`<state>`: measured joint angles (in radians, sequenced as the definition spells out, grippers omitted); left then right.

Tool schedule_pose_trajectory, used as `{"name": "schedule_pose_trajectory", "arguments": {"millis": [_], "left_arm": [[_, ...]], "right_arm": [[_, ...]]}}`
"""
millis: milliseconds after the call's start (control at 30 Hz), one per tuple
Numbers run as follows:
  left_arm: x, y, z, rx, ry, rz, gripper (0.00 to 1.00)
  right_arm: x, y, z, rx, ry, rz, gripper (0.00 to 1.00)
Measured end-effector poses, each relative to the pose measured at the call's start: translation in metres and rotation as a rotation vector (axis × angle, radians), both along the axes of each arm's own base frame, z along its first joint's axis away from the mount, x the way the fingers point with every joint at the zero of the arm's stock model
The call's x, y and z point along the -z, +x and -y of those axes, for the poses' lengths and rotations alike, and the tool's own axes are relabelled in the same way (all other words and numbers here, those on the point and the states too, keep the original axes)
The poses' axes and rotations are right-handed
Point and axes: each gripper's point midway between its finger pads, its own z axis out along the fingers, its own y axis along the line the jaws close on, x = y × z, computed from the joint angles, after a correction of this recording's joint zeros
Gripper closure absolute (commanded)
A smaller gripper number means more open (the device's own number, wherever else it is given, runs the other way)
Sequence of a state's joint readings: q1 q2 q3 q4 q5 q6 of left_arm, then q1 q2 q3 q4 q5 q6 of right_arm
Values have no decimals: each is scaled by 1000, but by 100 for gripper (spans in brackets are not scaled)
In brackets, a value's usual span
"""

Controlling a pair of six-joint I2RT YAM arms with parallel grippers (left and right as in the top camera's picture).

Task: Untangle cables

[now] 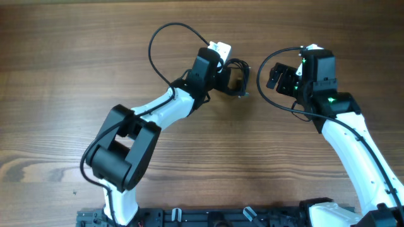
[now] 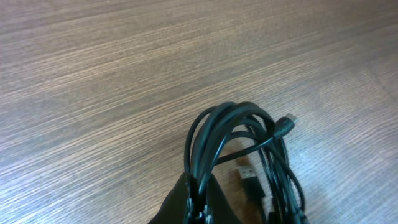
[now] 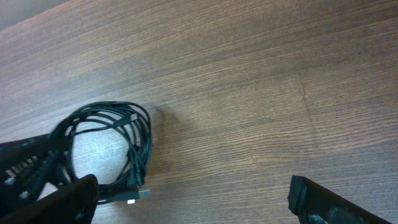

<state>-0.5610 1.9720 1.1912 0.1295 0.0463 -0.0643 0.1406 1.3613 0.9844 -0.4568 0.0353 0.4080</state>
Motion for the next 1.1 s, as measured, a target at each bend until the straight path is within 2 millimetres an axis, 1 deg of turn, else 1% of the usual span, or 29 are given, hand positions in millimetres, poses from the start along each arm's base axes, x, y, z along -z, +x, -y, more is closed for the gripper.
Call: {"name": "schedule_pose_trajectory", "arguments": {"millis": [100, 167, 300, 433, 533, 633, 767, 833, 900, 967, 1100], "left_arm": [[-23, 1, -1, -7, -18, 38, 96], [-49, 3, -4, -24, -34, 86, 96], [-90, 1, -14, -61, -49, 152, 96], [-116, -2, -19, -74, -67, 193, 96], [-137, -5, -21, -75, -91, 227, 96], [-146, -11, -21, -62, -102, 229, 96], [-144, -14, -20, -47, -102, 213, 96], [-145, -16, -18, -33, -109, 210, 96], [-147, -18, -15, -18, -119, 209, 96], [-155, -21, -14, -3, -135, 217, 96], [-174, -29, -12, 27, -170, 242, 96]], "right_arm": [[0, 0, 0, 0, 0, 0, 0], [0, 0, 0, -3, -2, 0, 0], [0, 0, 0, -18, -16, 1, 0], [0, 0, -2, -67, -43, 3, 0], [-2, 1, -12, -147, -36, 18, 0], [-14, 9, -29, -236, 4, 85, 0], [-32, 16, -50, -337, 71, 171, 0], [-36, 17, -57, -366, 98, 189, 0], [-36, 17, -60, -378, 110, 191, 0], [-32, 20, -64, -393, 126, 186, 0], [-25, 29, -77, -445, 175, 199, 0]]}}
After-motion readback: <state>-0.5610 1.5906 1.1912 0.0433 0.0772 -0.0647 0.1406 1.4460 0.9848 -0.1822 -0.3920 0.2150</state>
